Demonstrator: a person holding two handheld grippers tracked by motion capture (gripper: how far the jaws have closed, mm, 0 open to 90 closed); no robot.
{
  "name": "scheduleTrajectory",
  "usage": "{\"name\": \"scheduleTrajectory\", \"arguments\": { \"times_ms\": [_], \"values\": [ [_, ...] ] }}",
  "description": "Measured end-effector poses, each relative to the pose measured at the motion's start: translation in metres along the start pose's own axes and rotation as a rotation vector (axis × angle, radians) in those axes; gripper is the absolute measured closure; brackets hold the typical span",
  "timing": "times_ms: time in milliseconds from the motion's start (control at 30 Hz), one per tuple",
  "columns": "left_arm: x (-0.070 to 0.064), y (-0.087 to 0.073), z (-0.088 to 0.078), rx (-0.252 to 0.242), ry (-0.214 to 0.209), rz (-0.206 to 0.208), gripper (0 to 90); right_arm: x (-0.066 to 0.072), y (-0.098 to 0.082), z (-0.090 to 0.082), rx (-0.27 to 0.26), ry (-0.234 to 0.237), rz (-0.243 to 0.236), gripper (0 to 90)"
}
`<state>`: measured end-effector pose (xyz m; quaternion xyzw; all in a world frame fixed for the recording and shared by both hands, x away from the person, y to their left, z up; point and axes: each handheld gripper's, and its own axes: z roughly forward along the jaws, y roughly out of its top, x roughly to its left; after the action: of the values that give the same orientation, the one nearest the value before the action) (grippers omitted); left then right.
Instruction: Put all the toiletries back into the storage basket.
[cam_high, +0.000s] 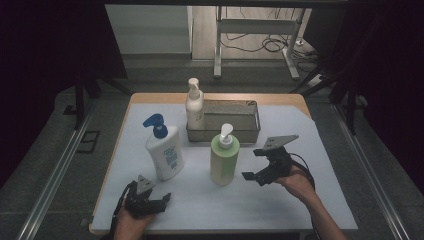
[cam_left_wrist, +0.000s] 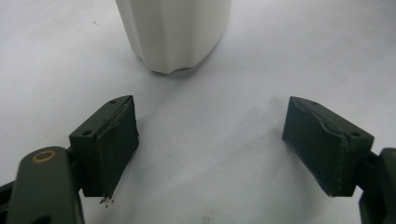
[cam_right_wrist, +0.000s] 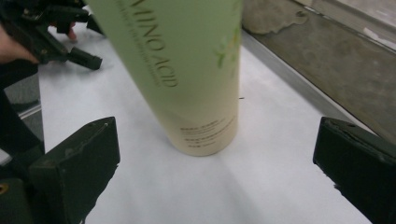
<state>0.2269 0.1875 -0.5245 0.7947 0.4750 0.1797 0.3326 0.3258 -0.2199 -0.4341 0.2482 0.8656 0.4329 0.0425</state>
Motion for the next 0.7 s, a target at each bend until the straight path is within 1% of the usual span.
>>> {"name": "scheduleTrajectory", "arguments": {
  "times_ms": [133,167,300,333,467,633,700],
  "values": [
    [0.000,0.000,0.000,0.000,0.000,0.000,17.8,0.004,0.001,0.002,-0.005,0.003,-0.008,0.3],
    [0.000,0.000,0.000,0.000,0.000,0.000,17.8,0.007,0.002,0.006,-0.004,-0.001,-0.023,0.0],
    [0.000,0.000,0.000,0.000,0.000,0.000,17.8,0.010,0.004,0.010,-0.007,0.007,-0.035,0.0],
    [0.000,0.000,0.000,0.000,0.000,0.000,17.8,0.012,0.005,0.014,-0.008,0.013,-0.051,0.0],
    [0.000,0.000,0.000,0.000,0.000,0.000,17.8,0.014,0.008,0.021,-0.010,0.016,-0.060,0.0],
    [0.000,0.000,0.000,0.000,0.000,0.000,17.8,0.018,0.012,0.027,-0.006,0.029,-0.042,1.0],
    [0.000,0.000,0.000,0.000,0.000,0.000,17.8,0.019,0.014,0.029,-0.005,0.021,-0.044,1.7]
  ]
}}
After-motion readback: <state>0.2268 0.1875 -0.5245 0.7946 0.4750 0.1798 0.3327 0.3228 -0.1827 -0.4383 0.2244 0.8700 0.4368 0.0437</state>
